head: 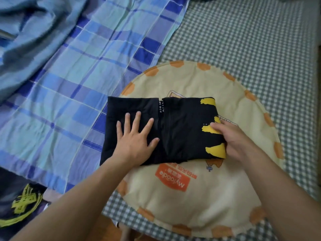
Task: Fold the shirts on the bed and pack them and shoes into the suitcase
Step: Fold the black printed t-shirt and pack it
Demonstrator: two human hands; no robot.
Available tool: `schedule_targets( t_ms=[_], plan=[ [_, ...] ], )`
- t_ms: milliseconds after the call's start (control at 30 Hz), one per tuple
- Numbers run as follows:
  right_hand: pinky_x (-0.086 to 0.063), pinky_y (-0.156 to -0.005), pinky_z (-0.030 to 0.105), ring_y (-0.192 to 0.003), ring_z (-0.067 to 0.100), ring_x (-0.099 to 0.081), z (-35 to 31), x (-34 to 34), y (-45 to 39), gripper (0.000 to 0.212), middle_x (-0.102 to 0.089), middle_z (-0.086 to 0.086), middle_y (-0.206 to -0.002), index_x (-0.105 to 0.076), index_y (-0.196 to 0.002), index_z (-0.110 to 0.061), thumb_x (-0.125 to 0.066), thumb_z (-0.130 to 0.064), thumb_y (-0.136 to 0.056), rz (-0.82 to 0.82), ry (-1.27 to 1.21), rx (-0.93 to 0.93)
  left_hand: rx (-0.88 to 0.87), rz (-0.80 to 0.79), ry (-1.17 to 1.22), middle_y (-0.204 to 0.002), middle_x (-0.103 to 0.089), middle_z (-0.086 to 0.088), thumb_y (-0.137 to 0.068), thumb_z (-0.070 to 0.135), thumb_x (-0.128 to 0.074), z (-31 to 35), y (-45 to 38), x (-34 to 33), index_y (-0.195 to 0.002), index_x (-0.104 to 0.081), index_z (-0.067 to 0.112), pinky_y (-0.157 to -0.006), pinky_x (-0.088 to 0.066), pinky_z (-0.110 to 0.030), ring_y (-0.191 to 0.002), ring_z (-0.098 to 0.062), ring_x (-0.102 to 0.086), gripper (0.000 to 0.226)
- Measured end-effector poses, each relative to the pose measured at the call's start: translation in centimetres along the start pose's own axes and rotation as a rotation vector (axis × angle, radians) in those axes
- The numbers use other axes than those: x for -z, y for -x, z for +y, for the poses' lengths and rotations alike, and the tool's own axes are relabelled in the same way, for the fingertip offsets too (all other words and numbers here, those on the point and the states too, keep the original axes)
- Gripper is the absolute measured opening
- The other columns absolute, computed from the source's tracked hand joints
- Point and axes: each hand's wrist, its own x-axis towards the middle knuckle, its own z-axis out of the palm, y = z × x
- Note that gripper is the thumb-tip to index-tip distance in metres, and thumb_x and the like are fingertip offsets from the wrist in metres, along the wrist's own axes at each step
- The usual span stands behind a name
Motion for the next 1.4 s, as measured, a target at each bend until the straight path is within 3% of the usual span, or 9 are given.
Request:
schedule_targets(
  t_ms=[133, 233, 333, 500, 767, 900, 1067, 1267, 1400],
  plan=[
    [-0.058, -0.089, 0.049, -0.101, 0.031, -0.073, -3.2, -2.0, 3.7, 0.034, -0.075, 0.012, -0.112, -0.065, -0.124, -0.013, -0.066, -0.004, -0.091, -0.123, -0.007, 0.074, 0.311, 0.236, 0.975, -0.136, -0.064, 0.003, -0.101, 0.019, -0.058, -1.7, 4.4, 5.8, -0.132, -0.064, 0.025, -0.116, -0.037, -0.035, -0.130, -0.016, -0.056, 0.032],
    [-0.060, -0.080, 0.043, -0.095, 0.026, -0.075, -5.1, -6.8, 7.2, 0.035, -0.077, 0.005, -0.105, -0.064, -0.120, -0.018, -0.073, -0.009, -0.088, -0.116, 0.034, 0.223, 0.600, 0.196, 1.651, -0.118, -0.073, -0.010, -0.101, 0.011, -0.051, -4.7, 7.3, 9.4, -0.114, -0.070, 0.013, -0.101, -0.051, -0.040, -0.113, -0.026, -0.069, 0.023],
    [-0.058, -0.080, 0.039, -0.082, 0.013, -0.073, -5.2, -13.8, 10.3, 0.035, -0.074, -0.007, -0.092, -0.061, -0.123, -0.026, -0.074, -0.030, -0.090, -0.175, 0.165, 0.356, 0.637, 0.139, 1.820, -0.120, -0.072, -0.011, -0.103, 0.020, -0.050, -7.1, 7.3, 10.4, -0.123, -0.065, 0.010, -0.095, -0.054, -0.042, -0.110, -0.026, -0.070, 0.027],
    [-0.046, -0.070, 0.031, -0.076, 0.011, -0.058, -1.0, -20.4, 9.3, 0.024, -0.055, -0.010, -0.075, -0.061, -0.120, -0.024, -0.059, -0.029, -0.097, 0.006, 0.694, 0.512, 0.607, 0.044, 1.430, -0.095, -0.065, 0.009, -0.098, 0.017, -0.061, -6.9, 5.1, 7.6, -0.143, -0.047, 0.016, -0.065, -0.050, -0.025, -0.078, -0.003, -0.065, 0.046],
    [-0.016, -0.121, 0.047, -0.153, 0.023, -0.006, 0.0, -20.0, 5.4, 0.057, -0.005, -0.005, -0.168, -0.019, -0.160, -0.035, -0.037, -0.044, -0.106, 0.154, 1.073, 0.527, 0.430, 0.184, 1.123, -0.089, -0.061, 0.007, -0.083, 0.003, -0.056, -6.9, 5.7, 7.2, -0.127, -0.060, 0.032, -0.065, -0.044, -0.014, -0.079, 0.002, -0.061, 0.053],
    [-0.001, -0.125, 0.048, -0.155, 0.028, 0.007, 0.5, -20.4, 3.6, 0.061, 0.010, -0.001, -0.169, -0.008, -0.161, -0.035, -0.027, -0.051, -0.106, 0.081, 1.331, 0.580, 0.430, 0.036, 0.895, -0.119, -0.040, -0.002, -0.075, 0.030, -0.049, -7.5, 6.4, 6.8, -0.139, -0.053, 0.029, -0.091, -0.052, -0.046, -0.107, -0.028, -0.056, 0.064],
    [-0.001, -0.124, 0.052, -0.155, 0.029, 0.004, -2.1, -22.9, 0.4, 0.065, -0.004, 0.001, -0.170, -0.020, -0.160, -0.028, -0.022, -0.056, -0.102, 0.065, 1.427, 1.049, 0.520, 0.194, 0.647, -0.135, -0.042, -0.006, -0.101, 0.041, -0.045, -5.3, 6.1, 4.2, -0.138, -0.039, 0.025, -0.097, -0.042, -0.048, -0.122, -0.030, -0.038, 0.041],
    [-0.043, -0.094, 0.048, -0.124, 0.031, -0.047, -1.7, -26.0, -4.1, 0.067, -0.044, 0.006, -0.144, -0.020, -0.159, -0.024, -0.025, -0.059, -0.103, -0.128, 1.641, 1.067, 0.631, 0.184, 0.847, -0.119, -0.058, 0.001, -0.099, 0.036, -0.058, -6.3, 5.7, 2.3, -0.137, -0.045, 0.026, -0.087, -0.044, -0.040, -0.113, -0.024, -0.056, 0.042],
    [-0.044, -0.078, 0.046, -0.106, 0.042, -0.058, -1.3, -22.6, -1.0, 0.063, -0.050, 0.013, -0.128, -0.019, -0.156, -0.022, -0.031, -0.056, -0.104, -0.119, 1.453, 0.806, 0.605, 0.334, 0.598, -0.119, -0.055, -0.002, -0.096, 0.021, -0.063, -10.2, 4.4, 4.8, -0.129, -0.059, 0.026, -0.084, -0.039, -0.037, -0.114, -0.023, -0.052, 0.033]
  ],
)
